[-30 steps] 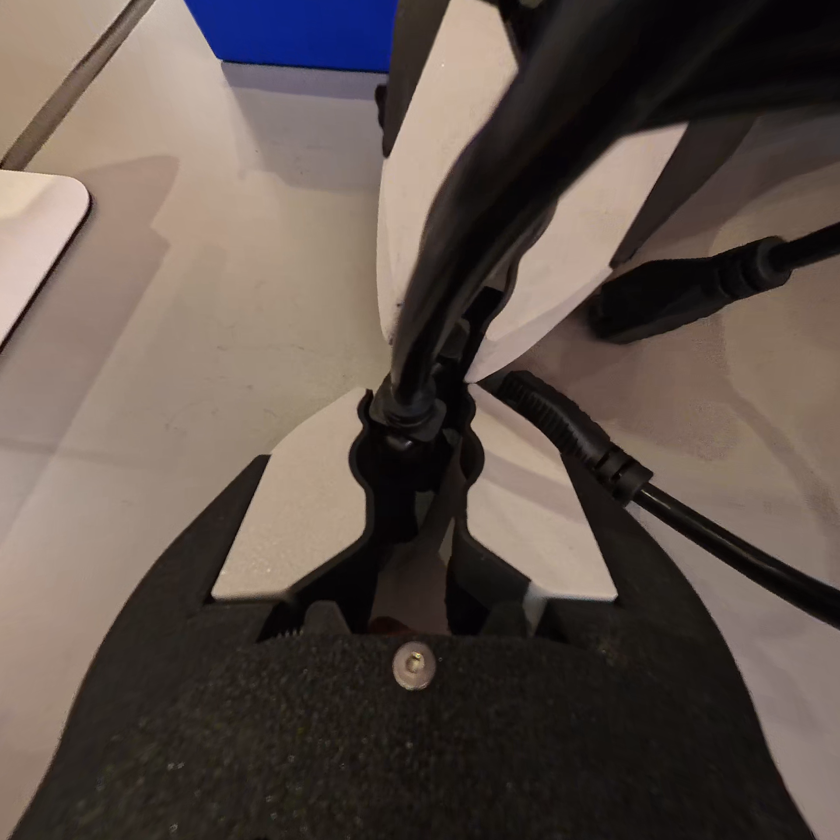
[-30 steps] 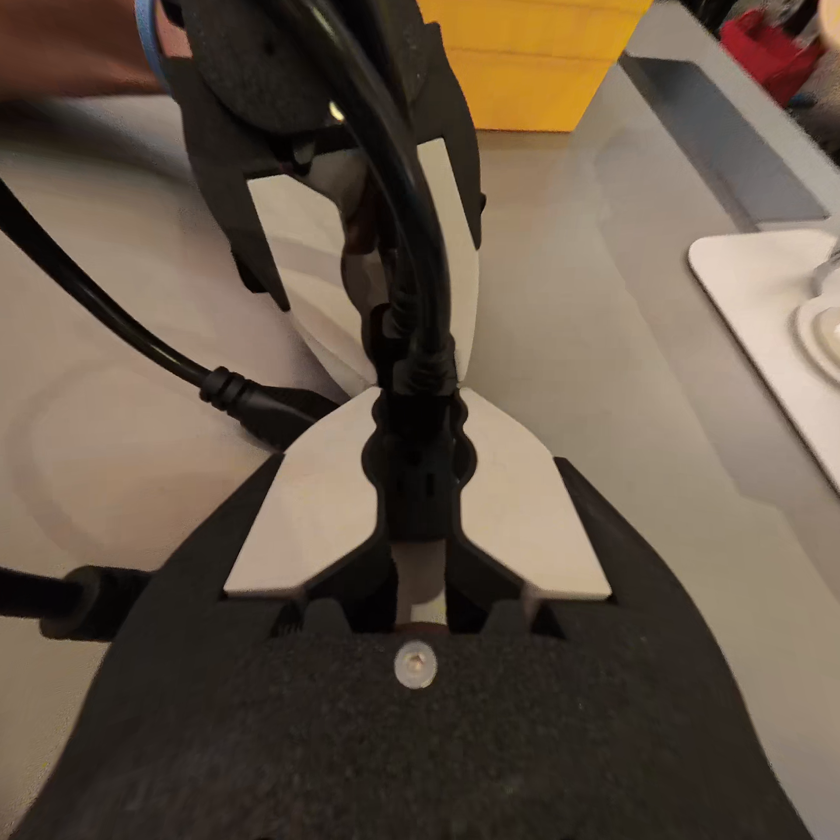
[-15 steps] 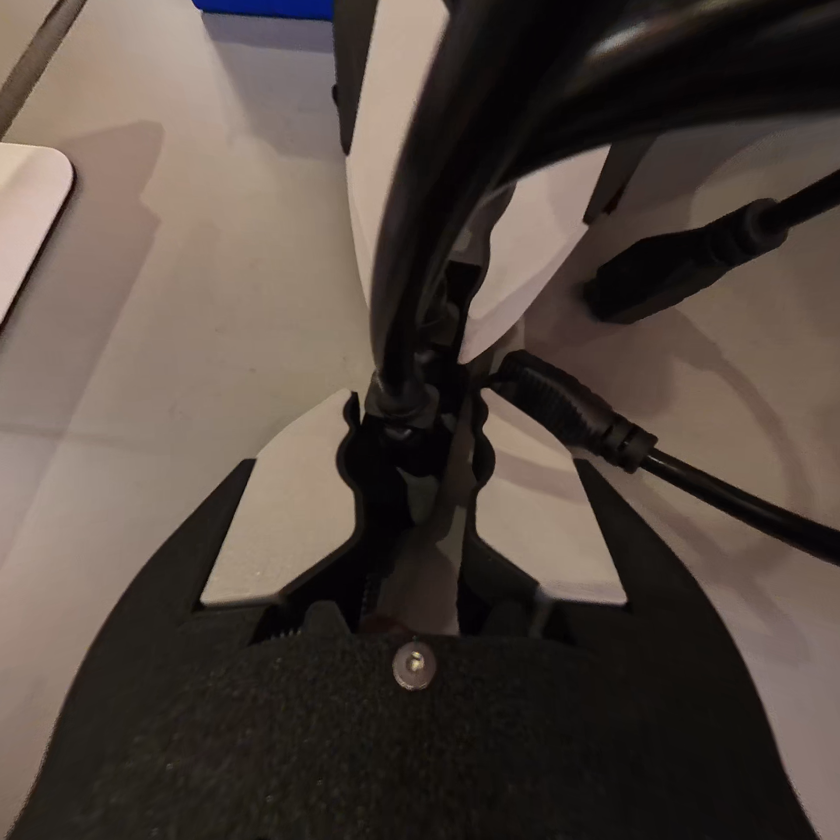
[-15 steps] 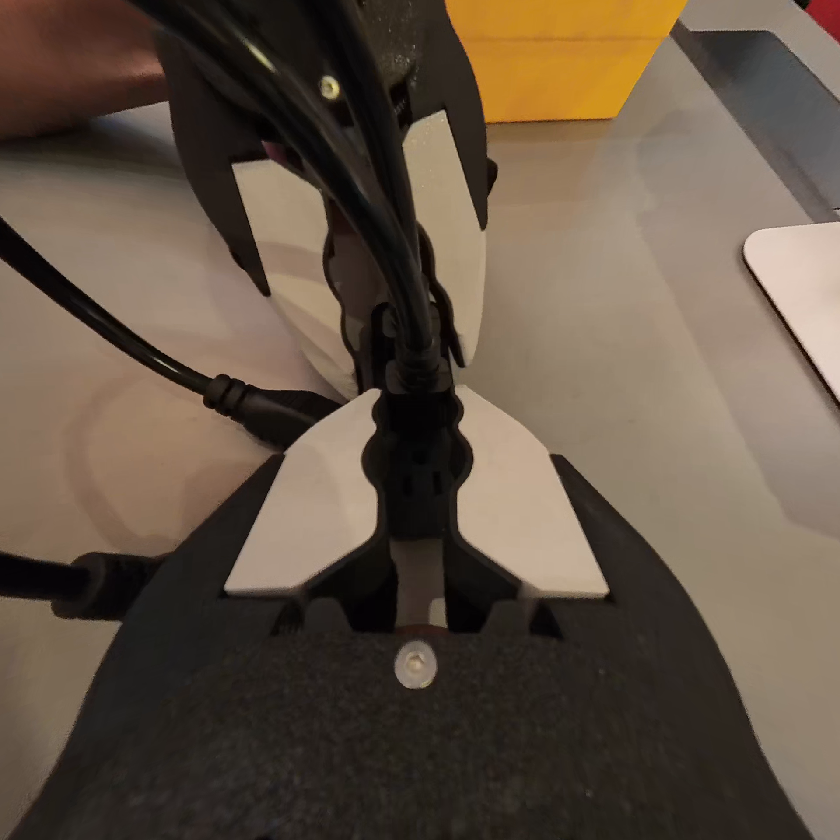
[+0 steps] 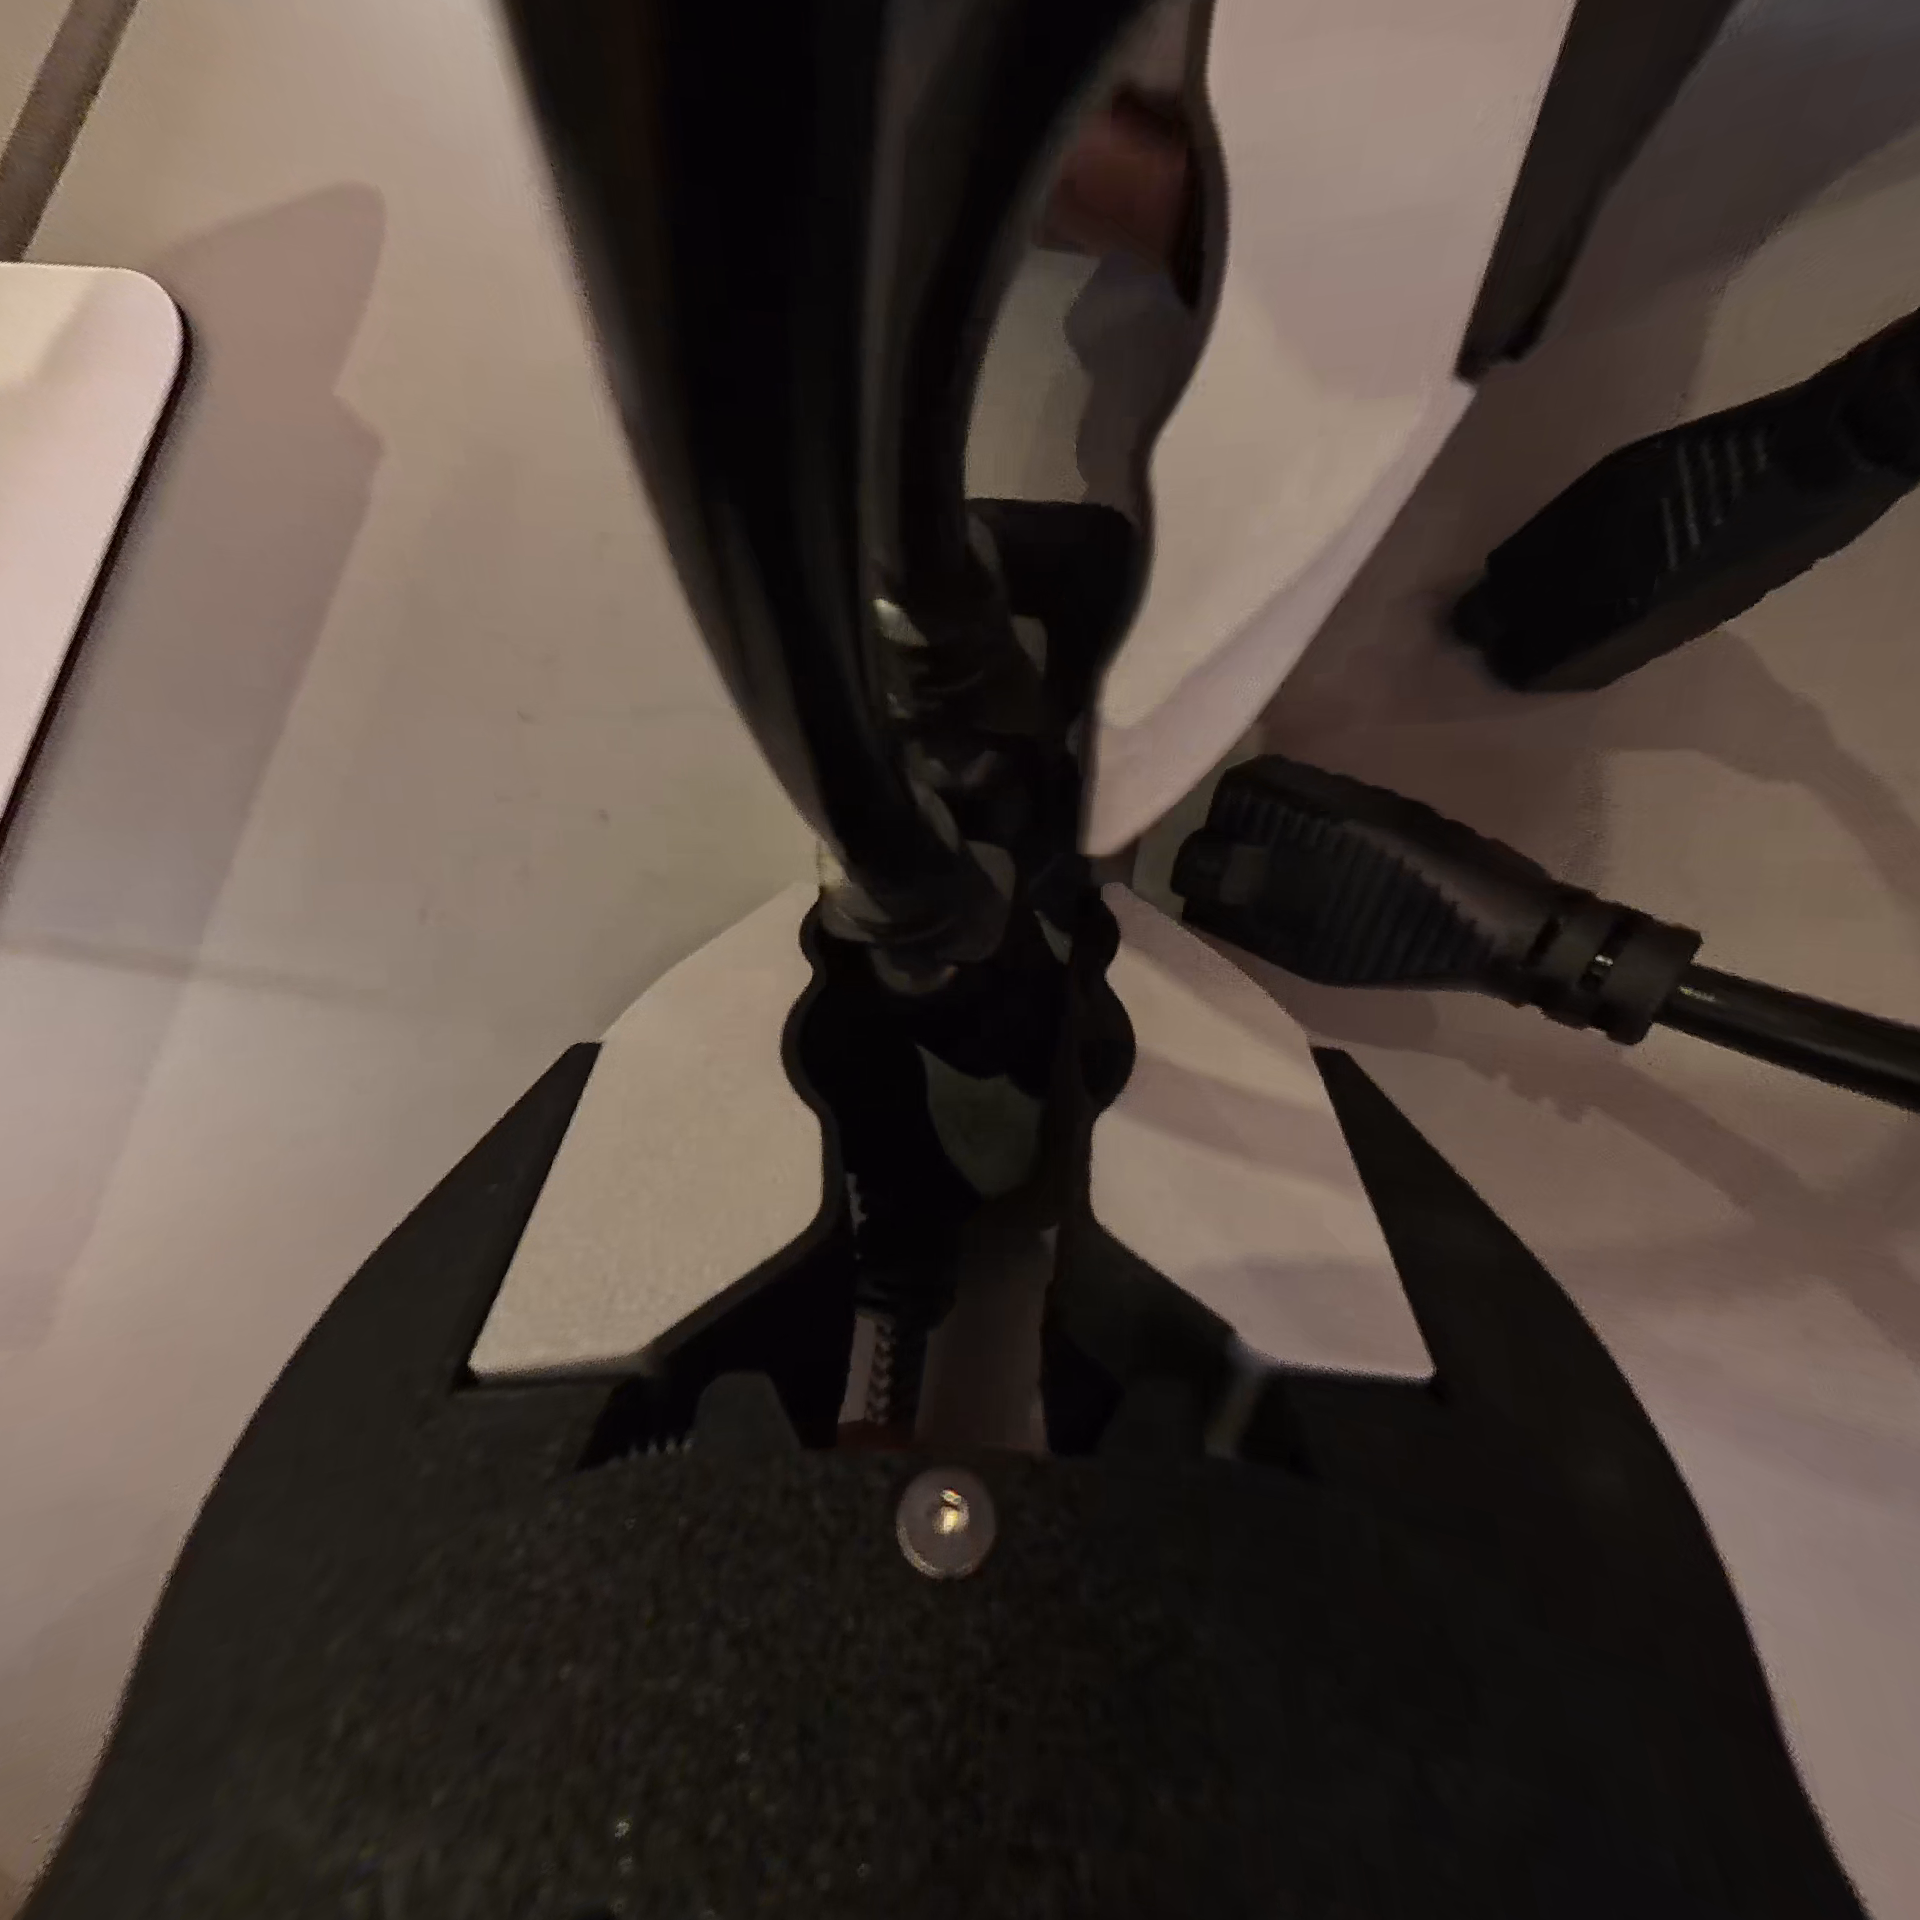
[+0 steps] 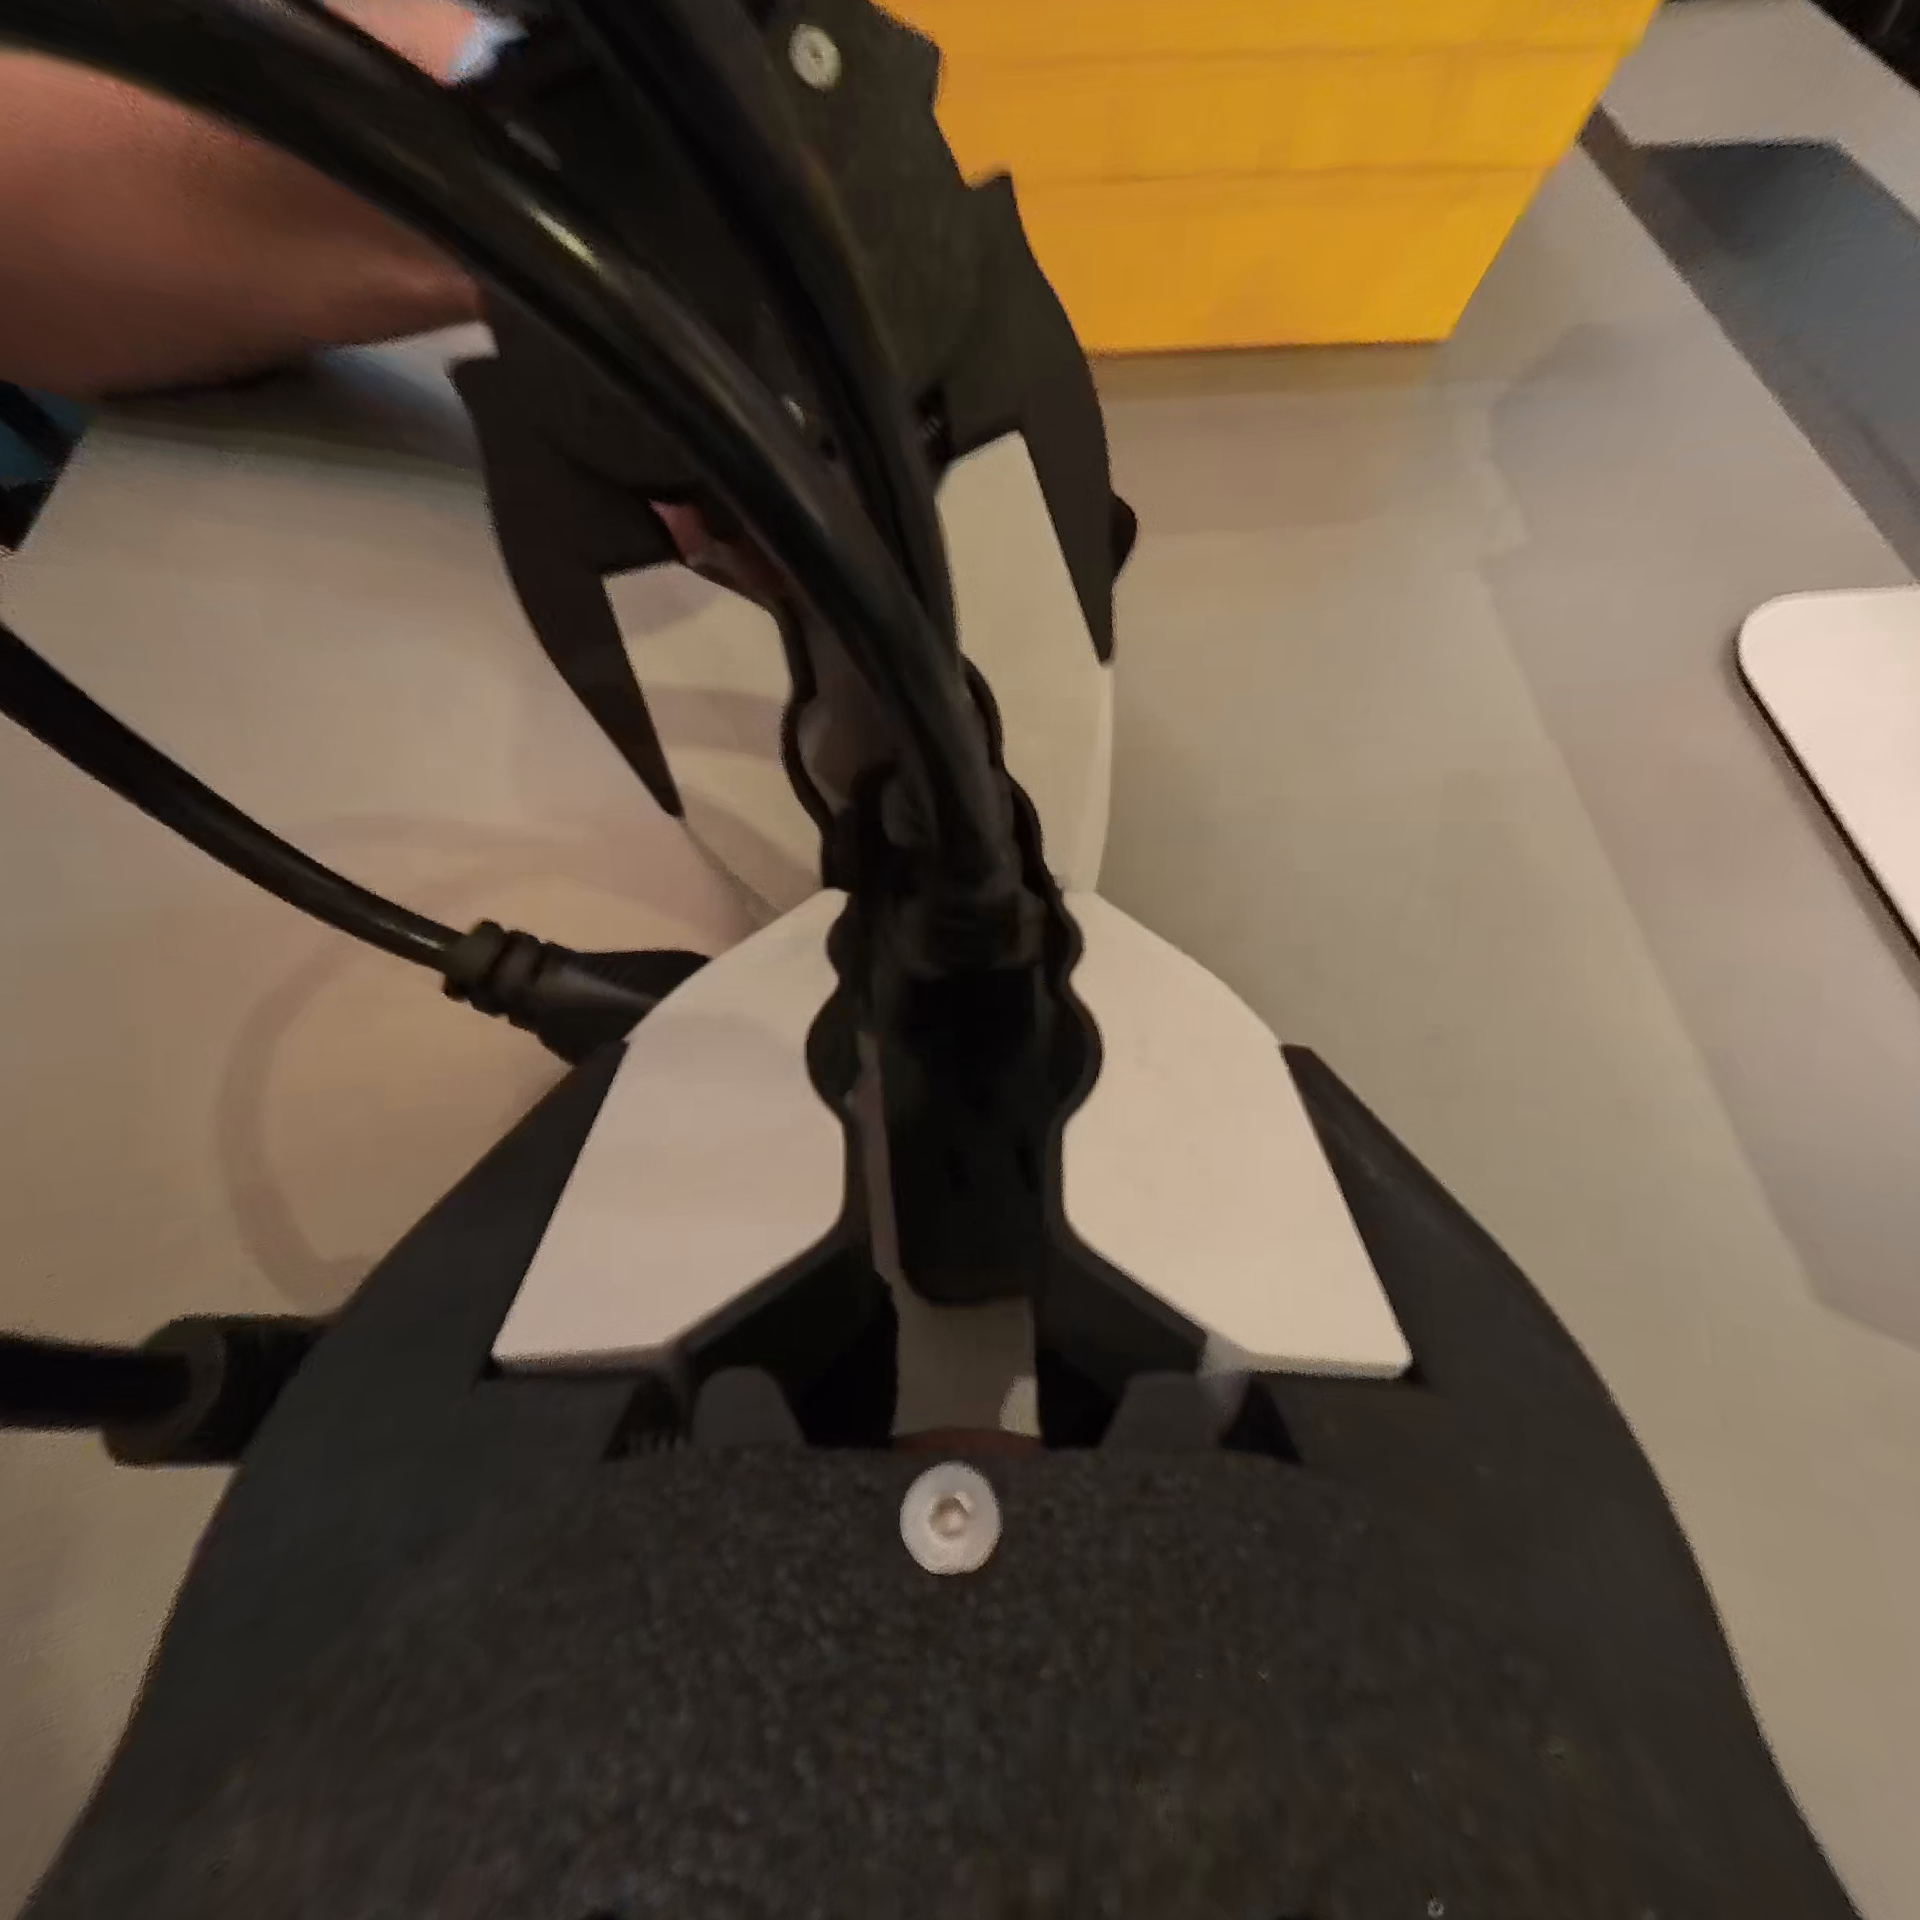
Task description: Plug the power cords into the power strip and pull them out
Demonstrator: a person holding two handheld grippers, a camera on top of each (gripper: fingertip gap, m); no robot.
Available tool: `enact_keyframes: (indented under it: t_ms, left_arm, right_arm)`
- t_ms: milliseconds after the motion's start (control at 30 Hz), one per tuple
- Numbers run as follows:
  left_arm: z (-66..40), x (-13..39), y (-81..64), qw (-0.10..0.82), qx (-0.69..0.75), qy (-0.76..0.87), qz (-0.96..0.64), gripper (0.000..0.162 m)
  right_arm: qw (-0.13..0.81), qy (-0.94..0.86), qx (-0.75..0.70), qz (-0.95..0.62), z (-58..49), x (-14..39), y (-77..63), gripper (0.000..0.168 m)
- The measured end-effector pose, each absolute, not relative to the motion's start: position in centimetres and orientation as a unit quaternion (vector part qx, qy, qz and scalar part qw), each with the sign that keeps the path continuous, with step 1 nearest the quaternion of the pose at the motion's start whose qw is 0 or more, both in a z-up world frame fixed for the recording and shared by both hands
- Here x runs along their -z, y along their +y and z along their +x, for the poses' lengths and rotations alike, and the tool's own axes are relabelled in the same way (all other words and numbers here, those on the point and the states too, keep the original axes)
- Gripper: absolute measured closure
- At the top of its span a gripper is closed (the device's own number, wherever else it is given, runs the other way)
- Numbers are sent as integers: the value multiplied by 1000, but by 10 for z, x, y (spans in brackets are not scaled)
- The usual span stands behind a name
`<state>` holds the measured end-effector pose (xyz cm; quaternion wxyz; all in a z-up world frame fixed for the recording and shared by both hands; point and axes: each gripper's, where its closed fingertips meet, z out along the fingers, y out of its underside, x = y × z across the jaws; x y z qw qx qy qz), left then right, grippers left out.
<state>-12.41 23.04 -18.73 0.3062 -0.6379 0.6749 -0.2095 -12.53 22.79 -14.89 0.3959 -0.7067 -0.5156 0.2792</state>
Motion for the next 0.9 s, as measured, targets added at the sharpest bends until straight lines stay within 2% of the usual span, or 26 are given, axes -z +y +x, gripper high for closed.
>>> enact_keyframes:
  t_ms: [33, 367, 600, 800, 900]
  left_arm:
    - [-124, 188, 230, 307, 211, 674, -638, 118]
    - [-123, 188, 228, 309, 219, 673, -636, 116]
    - [-122, 188, 227, 310, 224, 670, -636, 117]
    - [-121, 189, 227, 316, 218, 671, -635, 116]
    - [-121, 189, 227, 318, 218, 669, -636, 116]
  right_arm:
    - [403, -514, -262, -711, -125, 150, 230, 142]
    - [432, -580, -127, -678, -122, 149, 229, 144]
    - [411, -523, -267, -697, -117, 149, 232, 142]
    - [410, -550, -209, -697, -119, 150, 229, 143]
    - [406, -540, -244, -695, -116, 150, 229, 143]
